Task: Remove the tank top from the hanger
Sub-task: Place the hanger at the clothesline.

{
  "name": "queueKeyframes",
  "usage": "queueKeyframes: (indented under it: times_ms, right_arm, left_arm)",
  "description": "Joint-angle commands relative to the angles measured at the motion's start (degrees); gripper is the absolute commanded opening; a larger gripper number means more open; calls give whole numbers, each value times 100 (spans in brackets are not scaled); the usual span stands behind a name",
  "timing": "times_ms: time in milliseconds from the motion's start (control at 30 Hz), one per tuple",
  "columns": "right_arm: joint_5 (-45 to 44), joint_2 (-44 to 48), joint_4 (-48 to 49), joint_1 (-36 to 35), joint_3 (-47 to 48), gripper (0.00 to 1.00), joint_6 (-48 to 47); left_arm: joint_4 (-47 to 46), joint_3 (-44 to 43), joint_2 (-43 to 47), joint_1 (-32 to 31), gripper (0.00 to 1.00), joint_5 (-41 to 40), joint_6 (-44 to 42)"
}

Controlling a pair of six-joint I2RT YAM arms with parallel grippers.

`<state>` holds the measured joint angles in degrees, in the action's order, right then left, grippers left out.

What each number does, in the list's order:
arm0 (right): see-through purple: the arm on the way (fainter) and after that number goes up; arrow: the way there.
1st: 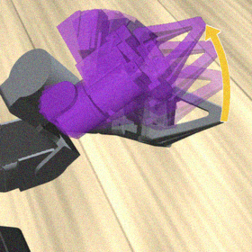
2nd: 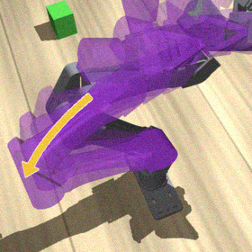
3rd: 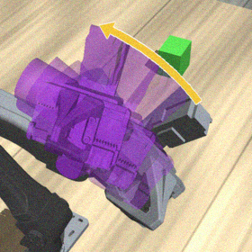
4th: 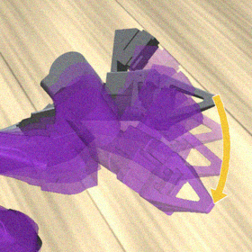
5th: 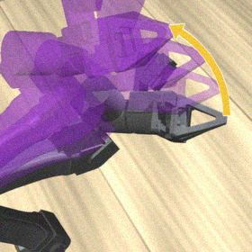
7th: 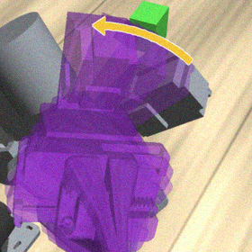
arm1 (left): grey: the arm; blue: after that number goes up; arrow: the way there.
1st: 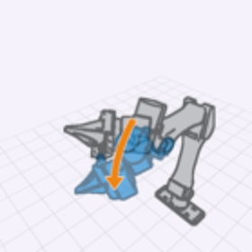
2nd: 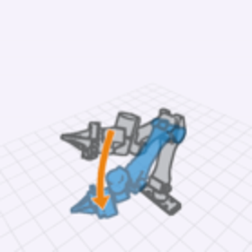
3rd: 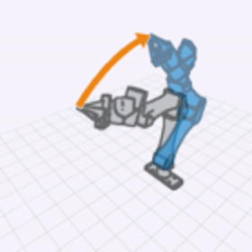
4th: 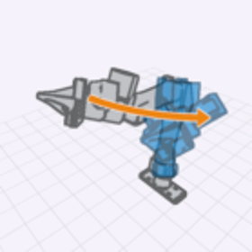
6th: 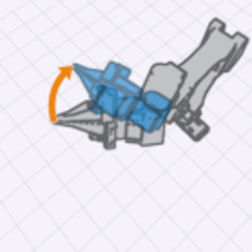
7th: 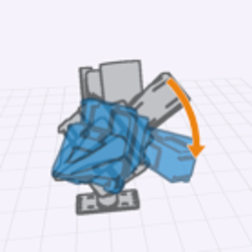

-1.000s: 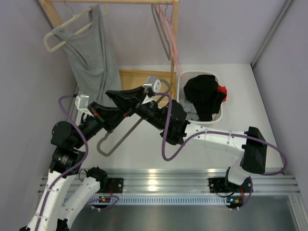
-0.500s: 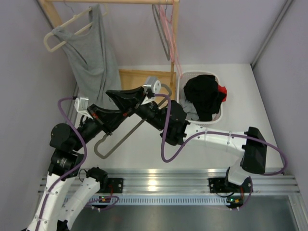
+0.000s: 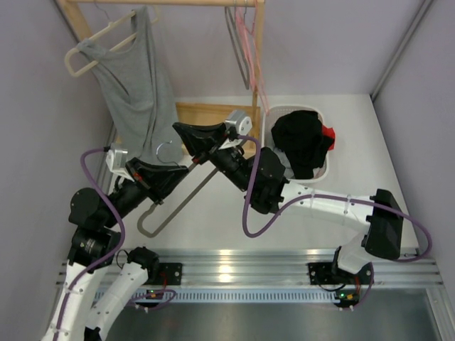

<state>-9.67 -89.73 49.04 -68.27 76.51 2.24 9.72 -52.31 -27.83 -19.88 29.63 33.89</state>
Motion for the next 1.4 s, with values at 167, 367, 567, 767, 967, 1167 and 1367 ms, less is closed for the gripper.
queueKeyframes:
  times_ms: [167,367,567,767,967,1167,1367]
  right_arm:
    - [-395,175,9,121,-75,0,-154]
    - [-351,728,-210,121,-119,0,-171]
    - [-228,1730,-683,112,-417,0,-435]
    - [-298,2750,-1562,112,-550,4,-593]
    - [-965,3401,-2749,121,-602,56,-734]
    - [-1906,4051,-3286,121,-1084,81,-795]
    - [-2249,4561,-3725,121,-1340,93,-664]
  left_arm:
    - [-699,-297,103,-25,0,272,-14]
    - [-690,-87,-81,-25,0,-79,-154]
    - [-585,63,-635,-16,0,-685,-321]
    - [-576,-182,-1074,-25,0,-1143,-901]
    - [-103,-885,-1496,-25,0,-1635,-1455]
    - [153,-1394,-1742,-25,0,-2294,-2105]
    - [145,-1957,-2454,-25,0,-2628,-2465]
